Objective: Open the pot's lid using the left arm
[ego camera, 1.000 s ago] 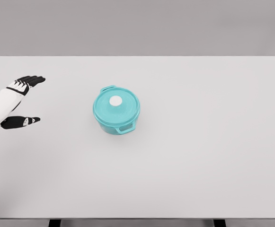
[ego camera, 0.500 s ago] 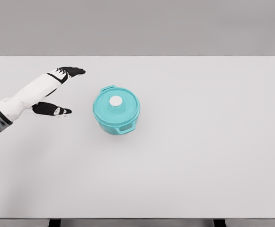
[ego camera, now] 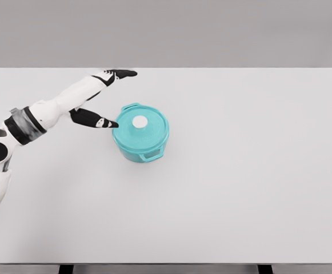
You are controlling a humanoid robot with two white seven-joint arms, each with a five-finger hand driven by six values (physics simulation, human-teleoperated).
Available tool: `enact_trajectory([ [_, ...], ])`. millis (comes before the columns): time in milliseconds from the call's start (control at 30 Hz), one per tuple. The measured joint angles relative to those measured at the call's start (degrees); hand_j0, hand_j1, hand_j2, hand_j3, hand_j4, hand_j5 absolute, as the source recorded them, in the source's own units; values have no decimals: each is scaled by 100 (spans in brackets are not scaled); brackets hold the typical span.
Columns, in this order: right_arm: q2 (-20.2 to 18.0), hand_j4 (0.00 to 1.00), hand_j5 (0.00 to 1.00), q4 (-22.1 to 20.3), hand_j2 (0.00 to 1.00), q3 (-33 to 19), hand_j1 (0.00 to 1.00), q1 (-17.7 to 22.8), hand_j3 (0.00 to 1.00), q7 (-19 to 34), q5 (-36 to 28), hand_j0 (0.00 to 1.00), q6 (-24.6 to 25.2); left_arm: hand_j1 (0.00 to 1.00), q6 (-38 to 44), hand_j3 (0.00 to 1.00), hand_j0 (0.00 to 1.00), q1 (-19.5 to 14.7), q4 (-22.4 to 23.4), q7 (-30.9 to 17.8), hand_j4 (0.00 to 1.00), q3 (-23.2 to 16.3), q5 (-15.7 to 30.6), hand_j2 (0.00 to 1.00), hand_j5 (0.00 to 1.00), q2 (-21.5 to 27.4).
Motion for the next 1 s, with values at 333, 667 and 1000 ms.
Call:
enact_trajectory([
  [333,0,100,100,0,100,0,100,0,100,0,0,100,0,69,408,69,69,97,-33,-1,69,-270,325,69,69,-6],
  [667,0,100,100,0,100,0,100,0,100,0,0,100,0,70,427,70,70,395,-273,-1,70,-283,546,70,70,-8],
  [1000,0,100,100,0,100,0,100,0,100,0,0,100,1,70,430,70,70,466,-385,-1,70,-272,579,70,70,-66],
])
